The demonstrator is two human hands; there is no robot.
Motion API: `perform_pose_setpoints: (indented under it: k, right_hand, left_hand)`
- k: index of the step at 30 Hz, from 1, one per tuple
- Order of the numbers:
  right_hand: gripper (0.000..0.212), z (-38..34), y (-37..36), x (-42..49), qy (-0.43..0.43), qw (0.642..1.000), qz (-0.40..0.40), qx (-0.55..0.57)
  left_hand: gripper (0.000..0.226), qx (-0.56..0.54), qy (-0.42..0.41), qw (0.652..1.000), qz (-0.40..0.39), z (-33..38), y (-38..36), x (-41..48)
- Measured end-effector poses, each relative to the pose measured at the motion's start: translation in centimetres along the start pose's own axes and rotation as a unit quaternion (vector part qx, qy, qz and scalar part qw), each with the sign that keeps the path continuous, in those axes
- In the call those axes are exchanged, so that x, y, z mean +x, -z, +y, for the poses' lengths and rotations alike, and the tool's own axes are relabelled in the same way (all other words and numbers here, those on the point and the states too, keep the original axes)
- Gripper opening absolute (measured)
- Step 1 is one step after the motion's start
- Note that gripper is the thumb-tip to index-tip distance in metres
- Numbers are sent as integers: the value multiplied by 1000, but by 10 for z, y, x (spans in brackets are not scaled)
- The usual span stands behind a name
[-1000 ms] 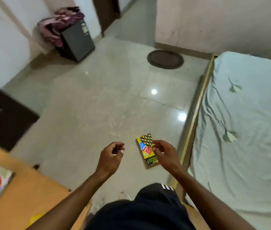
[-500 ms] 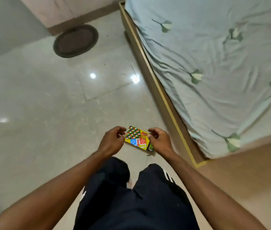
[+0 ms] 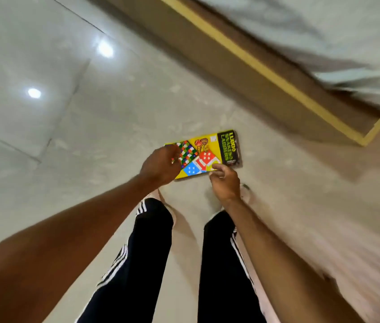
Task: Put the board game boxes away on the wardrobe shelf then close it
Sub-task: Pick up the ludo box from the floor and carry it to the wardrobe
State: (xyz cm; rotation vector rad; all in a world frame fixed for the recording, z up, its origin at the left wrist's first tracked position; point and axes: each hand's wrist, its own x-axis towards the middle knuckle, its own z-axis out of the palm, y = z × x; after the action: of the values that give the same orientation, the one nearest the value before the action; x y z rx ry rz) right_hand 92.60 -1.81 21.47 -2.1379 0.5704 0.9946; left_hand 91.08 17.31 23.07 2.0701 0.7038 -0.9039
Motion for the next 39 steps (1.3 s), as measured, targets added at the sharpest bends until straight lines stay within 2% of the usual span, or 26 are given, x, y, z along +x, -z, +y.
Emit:
perform_pose_setpoints:
  k: [4, 8, 11, 14, 17, 19, 21, 24, 26, 31, 34, 39]
  right_hand:
    - [31, 73, -67, 78, -55, 998, 11, 24]
    - [39, 125, -112, 133, -71, 997, 12, 35]
    - [40, 138, -125, 149, -67, 995, 45, 63]
    - [39, 141, -127, 154, -57, 990, 87, 98]
    - [43, 146, -123, 153, -37, 983, 126, 128]
    - [53, 150, -118, 155, -44, 984, 113, 133]
    - [61, 150, -115, 162, -53, 990, 71, 110]
    - [46, 147, -111, 168, -38, 994, 17, 96]
    - [43, 142, -107, 166, -30, 994, 11, 108]
    - [43, 111, -61, 124, 5, 985, 34, 171]
    - [57, 79, -12, 71, 35, 982, 53, 177]
    - [56, 11, 97, -71, 66, 984, 63, 154]
  left_hand:
    - [59, 97, -43, 993, -42, -38, -63, 99]
    - [68, 205, -79, 975, -27, -66, -115, 169]
    - [74, 214, -79, 973, -26, -75, -131, 190]
    - [69, 207, -39, 977, -33, -84, -140, 192]
    - [65, 122, 58, 987, -86, -98, -141, 180]
    - [61, 32, 94, 990, -103, -104, -142, 171]
    - [48, -64, 93, 988, -106, -105, -146, 165]
    - [25, -187, 120, 969, -105, -96, -148, 155]
    - [23, -240, 128, 959, -86, -86, -145, 146]
    - [47, -297, 92, 950, -27, -45, -113, 96]
    - [49, -318, 61, 946, 4, 4, -76, 32]
    - [49, -331, 18, 943, 10, 96, 2, -117]
